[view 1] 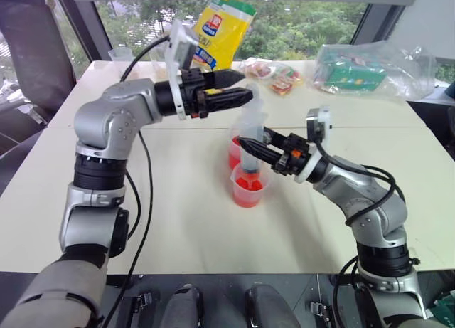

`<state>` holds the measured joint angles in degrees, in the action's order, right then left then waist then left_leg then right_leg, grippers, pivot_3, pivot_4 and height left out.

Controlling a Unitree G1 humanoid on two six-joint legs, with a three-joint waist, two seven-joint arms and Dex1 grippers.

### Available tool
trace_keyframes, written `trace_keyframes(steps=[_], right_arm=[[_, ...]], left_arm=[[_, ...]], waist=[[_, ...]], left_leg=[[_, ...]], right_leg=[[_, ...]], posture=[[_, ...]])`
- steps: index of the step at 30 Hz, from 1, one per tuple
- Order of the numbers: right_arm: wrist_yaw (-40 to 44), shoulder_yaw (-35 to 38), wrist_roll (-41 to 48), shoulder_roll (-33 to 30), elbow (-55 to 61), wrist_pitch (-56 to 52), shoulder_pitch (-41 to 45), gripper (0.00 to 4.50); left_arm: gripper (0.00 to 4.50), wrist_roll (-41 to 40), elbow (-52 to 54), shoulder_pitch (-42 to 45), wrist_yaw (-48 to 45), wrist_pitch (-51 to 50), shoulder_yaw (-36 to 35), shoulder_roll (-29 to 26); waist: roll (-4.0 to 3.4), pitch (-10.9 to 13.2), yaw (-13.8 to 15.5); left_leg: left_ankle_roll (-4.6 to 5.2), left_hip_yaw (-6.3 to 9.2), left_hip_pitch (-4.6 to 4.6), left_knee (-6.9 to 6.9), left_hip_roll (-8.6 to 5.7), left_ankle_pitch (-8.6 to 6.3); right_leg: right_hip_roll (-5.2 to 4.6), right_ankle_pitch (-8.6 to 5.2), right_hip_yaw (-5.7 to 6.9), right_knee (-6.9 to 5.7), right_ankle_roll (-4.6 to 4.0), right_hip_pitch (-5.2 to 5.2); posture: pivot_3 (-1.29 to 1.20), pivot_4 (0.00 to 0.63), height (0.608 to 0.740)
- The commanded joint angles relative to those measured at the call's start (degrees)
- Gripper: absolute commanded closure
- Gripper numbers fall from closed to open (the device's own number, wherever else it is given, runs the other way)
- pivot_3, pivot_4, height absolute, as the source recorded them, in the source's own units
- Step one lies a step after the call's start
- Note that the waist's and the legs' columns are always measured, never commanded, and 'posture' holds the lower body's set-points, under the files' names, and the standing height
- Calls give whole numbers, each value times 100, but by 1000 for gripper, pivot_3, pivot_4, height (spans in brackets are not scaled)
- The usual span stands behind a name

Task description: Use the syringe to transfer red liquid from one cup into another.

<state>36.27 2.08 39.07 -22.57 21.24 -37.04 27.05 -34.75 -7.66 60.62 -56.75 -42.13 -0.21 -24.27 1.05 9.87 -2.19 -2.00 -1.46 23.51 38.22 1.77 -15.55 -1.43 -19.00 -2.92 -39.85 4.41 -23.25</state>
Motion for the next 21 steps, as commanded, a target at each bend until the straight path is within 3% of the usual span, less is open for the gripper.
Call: trace_keyframes(steps=[1, 3, 12, 21], right_arm=[[13, 49, 100, -26, 297, 71, 133, 3052], [-1, 49, 115, -35, 311, 53, 139, 3052], [-81, 118, 212, -34, 338, 16, 232, 3052], [-139, 219, 277, -8, 278, -13, 542, 3052]], left_arm=[[3381, 85, 31, 127, -40, 148, 87, 69], [4460, 61, 43, 131, -63, 137, 83, 118], [4460, -176, 486, -110, -428, -214, 205, -29], [4460, 111, 651, -426, -429, -55, 489, -66]], waist=[[0, 0, -16], [0, 0, -20], [0, 0, -19], [0, 0, -16]], left_leg=[[0, 0, 0, 0, 0, 0], [0, 0, 0, 0, 0, 0], [0, 0, 0, -1, 1, 0], [0, 1, 0, 0, 1, 0]], right_leg=[[0, 0, 0, 0, 0, 0], [0, 0, 0, 0, 0, 0], [1, 0, 0, 0, 0, 0], [0, 0, 0, 0, 0, 1]], posture=[[0, 150, 740], [0, 150, 740], [0, 150, 740], [0, 150, 740]])
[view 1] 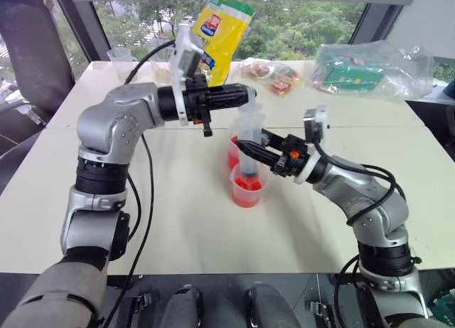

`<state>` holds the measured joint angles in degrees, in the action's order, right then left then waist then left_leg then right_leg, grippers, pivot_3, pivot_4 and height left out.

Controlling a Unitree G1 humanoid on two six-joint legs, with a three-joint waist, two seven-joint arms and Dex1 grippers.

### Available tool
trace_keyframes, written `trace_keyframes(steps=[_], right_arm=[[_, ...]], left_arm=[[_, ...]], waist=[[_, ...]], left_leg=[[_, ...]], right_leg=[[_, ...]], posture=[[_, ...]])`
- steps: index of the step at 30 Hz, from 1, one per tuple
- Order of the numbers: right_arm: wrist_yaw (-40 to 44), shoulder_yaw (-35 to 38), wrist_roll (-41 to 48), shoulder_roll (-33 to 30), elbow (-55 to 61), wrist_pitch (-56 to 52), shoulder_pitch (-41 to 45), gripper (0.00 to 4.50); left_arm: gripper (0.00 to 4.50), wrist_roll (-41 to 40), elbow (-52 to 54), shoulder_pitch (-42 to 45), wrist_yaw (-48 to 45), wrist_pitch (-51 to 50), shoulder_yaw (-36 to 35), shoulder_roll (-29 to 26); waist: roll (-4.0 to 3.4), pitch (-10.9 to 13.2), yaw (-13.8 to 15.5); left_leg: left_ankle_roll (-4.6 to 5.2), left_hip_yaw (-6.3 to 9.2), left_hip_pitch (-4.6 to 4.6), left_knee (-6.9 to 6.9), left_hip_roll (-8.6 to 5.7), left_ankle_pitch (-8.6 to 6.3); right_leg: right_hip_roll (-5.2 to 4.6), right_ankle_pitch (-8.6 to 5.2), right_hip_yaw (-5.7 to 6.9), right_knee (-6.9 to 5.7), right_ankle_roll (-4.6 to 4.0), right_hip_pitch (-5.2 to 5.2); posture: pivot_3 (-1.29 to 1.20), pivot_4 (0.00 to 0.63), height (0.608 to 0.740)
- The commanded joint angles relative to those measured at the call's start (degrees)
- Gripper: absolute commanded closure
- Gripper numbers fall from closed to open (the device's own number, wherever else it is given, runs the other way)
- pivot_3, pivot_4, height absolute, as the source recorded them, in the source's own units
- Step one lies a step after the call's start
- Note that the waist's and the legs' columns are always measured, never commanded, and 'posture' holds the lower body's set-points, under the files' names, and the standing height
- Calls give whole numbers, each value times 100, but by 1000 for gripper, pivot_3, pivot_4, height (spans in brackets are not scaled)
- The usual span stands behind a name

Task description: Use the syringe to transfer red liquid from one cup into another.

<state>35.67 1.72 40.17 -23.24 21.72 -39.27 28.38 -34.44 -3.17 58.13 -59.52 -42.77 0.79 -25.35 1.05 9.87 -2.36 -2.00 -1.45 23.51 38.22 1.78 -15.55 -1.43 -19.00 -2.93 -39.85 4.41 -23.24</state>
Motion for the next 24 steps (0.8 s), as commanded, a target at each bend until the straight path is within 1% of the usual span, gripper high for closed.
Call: trace_keyframes(steps=[1, 14, 19, 22, 24], right_arm=[[-77, 266, 161, 54, 218, 210, 431, 3052], [-53, 337, 164, -9, 145, 153, 618, 3052], [4, 240, 99, 0, 111, 115, 448, 3052], [17, 165, 106, 31, 132, 64, 320, 3052], [35, 132, 81, 45, 123, 81, 269, 3052]], left_arm=[[4460, 92, 214, -203, -155, 23, 402, 49], [4460, 111, 512, -459, -85, -41, 485, 64], [4460, -25, 446, -260, 33, -159, 164, -24], [3534, -183, 429, -140, 104, -355, -137, -184], [2629, -269, 459, -127, 115, -468, -327, -382]], waist=[[0, 0, 0], [0, 0, 1], [0, 0, 1], [0, 0, -6], [0, 0, -20]], left_leg=[[0, 0, 0, 0, 0, 0], [0, 0, 0, 0, 0, 0], [0, 0, 0, 0, 0, 0], [0, 0, 0, 0, 0, 0], [0, 0, -1, 0, 0, 0]], right_leg=[[0, 0, 0, 0, 0, 0], [-1, 0, 0, 0, 0, 0], [-1, 0, 0, 0, 0, 0], [0, 0, 0, 0, 0, 0], [0, 0, 0, 0, 0, 0]], posture=[[0, 150, 740], [0, 150, 740], [0, 150, 740], [0, 150, 740], [0, 150, 740]])
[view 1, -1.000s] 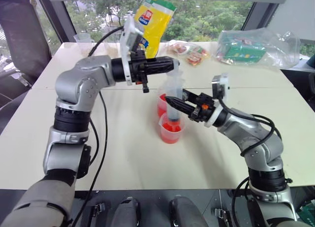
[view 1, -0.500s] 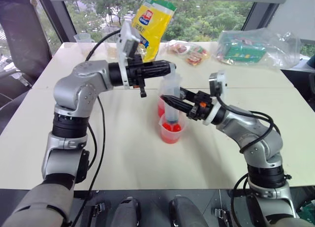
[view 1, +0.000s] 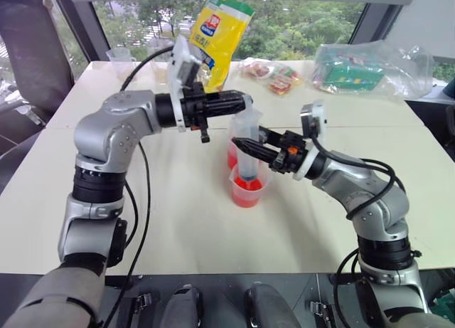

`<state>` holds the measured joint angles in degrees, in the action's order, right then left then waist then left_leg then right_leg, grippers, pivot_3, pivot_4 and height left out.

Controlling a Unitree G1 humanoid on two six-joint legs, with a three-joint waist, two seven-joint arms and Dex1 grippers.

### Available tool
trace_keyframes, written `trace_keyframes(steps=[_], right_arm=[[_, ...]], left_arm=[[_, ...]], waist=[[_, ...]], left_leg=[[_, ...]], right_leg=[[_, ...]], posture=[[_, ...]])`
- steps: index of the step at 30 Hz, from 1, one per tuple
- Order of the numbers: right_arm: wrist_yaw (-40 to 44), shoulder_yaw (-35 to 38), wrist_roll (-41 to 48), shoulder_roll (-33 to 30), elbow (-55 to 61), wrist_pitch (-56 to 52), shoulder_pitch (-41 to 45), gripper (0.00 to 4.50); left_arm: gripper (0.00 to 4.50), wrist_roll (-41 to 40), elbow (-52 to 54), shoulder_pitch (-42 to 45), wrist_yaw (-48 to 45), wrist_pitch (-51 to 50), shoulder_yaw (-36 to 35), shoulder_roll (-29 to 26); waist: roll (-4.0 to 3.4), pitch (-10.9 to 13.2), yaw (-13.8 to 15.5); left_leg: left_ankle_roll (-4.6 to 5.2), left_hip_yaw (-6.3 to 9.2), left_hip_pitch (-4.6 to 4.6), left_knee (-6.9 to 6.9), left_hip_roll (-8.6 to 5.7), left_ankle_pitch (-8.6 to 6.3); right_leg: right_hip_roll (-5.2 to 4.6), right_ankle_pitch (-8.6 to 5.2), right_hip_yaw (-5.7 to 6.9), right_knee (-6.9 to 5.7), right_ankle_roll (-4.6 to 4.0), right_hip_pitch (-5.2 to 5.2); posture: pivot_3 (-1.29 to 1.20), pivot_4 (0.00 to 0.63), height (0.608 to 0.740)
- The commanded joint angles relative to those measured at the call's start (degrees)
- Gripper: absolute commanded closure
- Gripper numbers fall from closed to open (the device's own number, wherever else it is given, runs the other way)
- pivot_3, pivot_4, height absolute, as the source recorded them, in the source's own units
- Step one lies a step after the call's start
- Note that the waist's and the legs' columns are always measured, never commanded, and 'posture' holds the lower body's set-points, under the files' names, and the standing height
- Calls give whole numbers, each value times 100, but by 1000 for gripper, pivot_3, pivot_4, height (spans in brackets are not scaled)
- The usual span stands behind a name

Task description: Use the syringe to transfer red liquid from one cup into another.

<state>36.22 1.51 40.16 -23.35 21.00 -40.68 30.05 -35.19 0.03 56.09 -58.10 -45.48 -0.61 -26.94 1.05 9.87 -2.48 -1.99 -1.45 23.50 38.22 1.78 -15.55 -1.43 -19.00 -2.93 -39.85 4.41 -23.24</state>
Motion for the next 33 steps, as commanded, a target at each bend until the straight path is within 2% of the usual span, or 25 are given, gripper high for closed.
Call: trace_keyframes(steps=[1, 3, 4, 5, 10, 13, 18, 21, 25, 29, 33], right_arm=[[-15, 144, 73, 62, 191, 231, 91, 3052], [-15, 139, 76, 63, 185, 244, 81, 3052], [0, 136, 74, 54, 170, 259, 90, 3052], [11, 138, 75, 45, 152, 266, 106, 3052], [-7, 213, 108, -14, 115, 225, 204, 3052], [-171, 384, 290, -41, 106, 2, 410, 3052], [-820, 909, 1017, -229, 30, -927, 1166, 3052], [-1565, 1242, 1253, -580, -676, -2024, 2054, 3052], [-2378, 1151, 781, -1059, -1878, -3576, 2831, 3052], [-2469, 580, 113, -1438, -2728, -4189, 3047, 3052], [-2439, 189, -387, -1479, -3409, -4590, 3104, 3052]], left_arm=[[2131, -259, 154, 85, -17, -271, -295, -336], [1065, -356, 178, 92, 10, -372, -419, -475], [696, -414, 194, 77, 21, -443, -515, -607], [86, -465, 217, 49, 18, -506, -603, -739], [30, -632, 470, -252, 7, -638, -820, -1191], [30, -725, 659, -471, 124, -684, -909, -1269], [30, -804, 980, -876, 308, -621, -944, -1281], [30, -886, 1114, -1070, 379, -600, -975, -1274], [30, -882, 1349, -1364, 402, -534, -907, -1323], [30, -867, 1448, -1503, 435, -491, -890, -1324], [30, -881, 1490, -1557, 507, -487, -903, -1315]], waist=[[0, 0, -5], [0, 0, -5], [0, 0, -2], [0, 0, -1], [0, 0, 3], [0, 0, 7], [0, 0, 8], [0, 0, 2], [0, 0, 4], [0, 0, 9], [0, 0, 3]], left_leg=[[0, 0, 0, 0, 1, 0], [0, 1, 0, 0, 1, 0], [0, 1, 0, 0, 1, 0], [0, 1, 0, 0, 1, 0], [0, 1, 0, -1, 0, 0], [0, 0, 0, 0, 0, 0], [0, 1, 0, -1, 0, 0], [0, 1, 0, -2, 0, 0], [0, 0, -1, -4, 1, 0], [3, 0, 5, -13, 0, -2], [15, -7, 16, -14, 0, -9]], right_leg=[[1, 0, 0, 0, 0, 0], [1, 0, 0, 0, 0, 0], [0, 0, 0, 0, 0, 0], [0, 0, 0, 0, 0, 0], [-2, 0, 1, 0, 0, 0], [-4, 0, 0, 0, 0, 1], [-8, 0, 1, 0, 0, 1], [-10, 0, 1, 0, 0, 0], [-11, -1, 1, 2, -2, 0], [-10, -1, 0, 22, -3, 0], [-10, 0, -2, 40, -2, -4]], posture=[[0, 150, 740], [0, 150, 740], [0, 150, 740], [0, 150, 740], [0, 150, 740], [0, 150, 740], [0, 150, 740], [0, 150, 740], [0, 150, 740], [0, 150, 740], [0, 150, 740]])
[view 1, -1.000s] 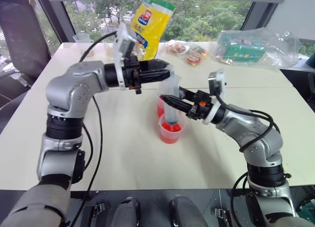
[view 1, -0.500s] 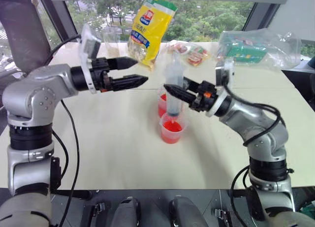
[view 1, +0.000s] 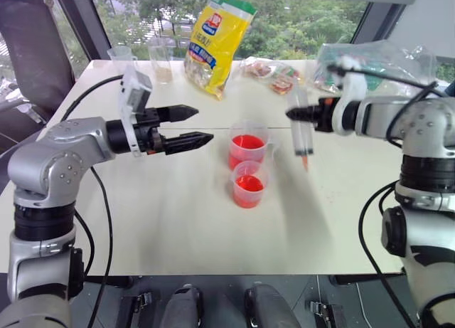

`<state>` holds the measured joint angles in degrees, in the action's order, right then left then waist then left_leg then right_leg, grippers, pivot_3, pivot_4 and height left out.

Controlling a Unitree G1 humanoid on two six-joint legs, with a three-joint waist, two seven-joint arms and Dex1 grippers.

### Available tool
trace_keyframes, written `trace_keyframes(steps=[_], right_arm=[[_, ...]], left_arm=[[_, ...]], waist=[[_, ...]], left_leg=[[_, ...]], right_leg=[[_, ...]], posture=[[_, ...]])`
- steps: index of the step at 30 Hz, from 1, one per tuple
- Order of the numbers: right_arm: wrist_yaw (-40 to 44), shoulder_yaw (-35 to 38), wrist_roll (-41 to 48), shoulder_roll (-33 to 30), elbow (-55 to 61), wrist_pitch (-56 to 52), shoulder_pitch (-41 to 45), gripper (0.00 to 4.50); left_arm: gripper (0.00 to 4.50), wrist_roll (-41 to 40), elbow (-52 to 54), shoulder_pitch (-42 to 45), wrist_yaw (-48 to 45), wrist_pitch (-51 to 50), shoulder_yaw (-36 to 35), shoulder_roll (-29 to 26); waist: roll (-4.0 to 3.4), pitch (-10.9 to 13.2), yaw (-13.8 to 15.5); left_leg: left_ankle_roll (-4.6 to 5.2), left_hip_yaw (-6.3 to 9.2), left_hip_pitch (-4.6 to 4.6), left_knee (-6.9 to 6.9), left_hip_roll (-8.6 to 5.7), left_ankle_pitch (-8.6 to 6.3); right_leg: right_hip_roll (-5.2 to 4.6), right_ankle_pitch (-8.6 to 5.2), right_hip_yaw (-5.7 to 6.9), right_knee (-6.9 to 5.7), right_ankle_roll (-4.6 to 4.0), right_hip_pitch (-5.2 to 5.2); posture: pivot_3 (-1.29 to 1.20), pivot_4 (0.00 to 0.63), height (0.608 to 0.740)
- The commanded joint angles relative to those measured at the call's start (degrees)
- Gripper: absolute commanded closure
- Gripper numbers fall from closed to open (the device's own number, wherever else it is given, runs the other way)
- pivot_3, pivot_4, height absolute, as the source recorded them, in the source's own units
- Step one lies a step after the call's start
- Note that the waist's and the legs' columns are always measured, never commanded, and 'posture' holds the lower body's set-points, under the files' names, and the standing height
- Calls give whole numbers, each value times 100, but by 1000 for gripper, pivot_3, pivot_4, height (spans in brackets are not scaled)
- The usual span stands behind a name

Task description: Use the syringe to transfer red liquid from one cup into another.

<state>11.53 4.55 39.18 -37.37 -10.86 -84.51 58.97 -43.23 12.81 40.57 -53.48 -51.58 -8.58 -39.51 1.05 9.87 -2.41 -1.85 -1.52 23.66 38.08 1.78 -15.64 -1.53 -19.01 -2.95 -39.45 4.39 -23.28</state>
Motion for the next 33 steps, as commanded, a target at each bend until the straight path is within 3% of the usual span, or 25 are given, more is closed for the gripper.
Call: trace_keyframes(steps=[1, 11, 17, 20, 25, 33], right_arm=[[56, -177, -379, -61, -335, -276, 210, 3052], [357, -778, -1365, 196, -1341, 306, -138, 3052], [723, -804, -1558, 183, -1332, 393, -117, 91], [1077, -922, -1528, 6, -894, 387, -137, 35], [2321, -1275, -1308, -957, 836, 997, -455, 35], [3890, -499, -536, -1941, 2508, 1777, -1330, 35]], left_arm=[[30, -80, 224, -16, 58, 124, -108, -59], [30, -136, 489, -219, 204, 76, -66, -85], [0, -201, 628, -341, 278, 17, -67, -157], [0, -259, 651, -360, 307, -19, -87, -188], [0, -361, 713, -448, 293, -99, -164, -334], [0, -586, 929, -849, 320, -207, -385, -702]], waist=[[0, 0, -10], [1, 0, -5], [1, 0, -10], [0, 0, -4], [-1, 0, 22], [0, 0, 1]], left_leg=[[1, 0, 5, 0, 0, -1], [3, -2, 17, 3, 0, -2], [3, -1, 16, 3, 1, -2], [3, 0, 16, 3, 1, -2], [4, 4, 23, 2, 0, -2], [6, 11, 21, 2, 1, -4]], right_leg=[[0, 0, 0, 2, 0, -4], [1, 1, 0, 3, 2, -14], [3, 1, 1, 2, 2, -13], [3, 1, 1, 2, 2, -13], [2, 1, 5, 7, 2, -15], [3, 1, 8, 13, 2, -9]], posture=[[0, 150, 740], [0, 150, 740], [0, 150, 740], [0, 150, 740], [0, 150, 740], [0, 150, 740]])
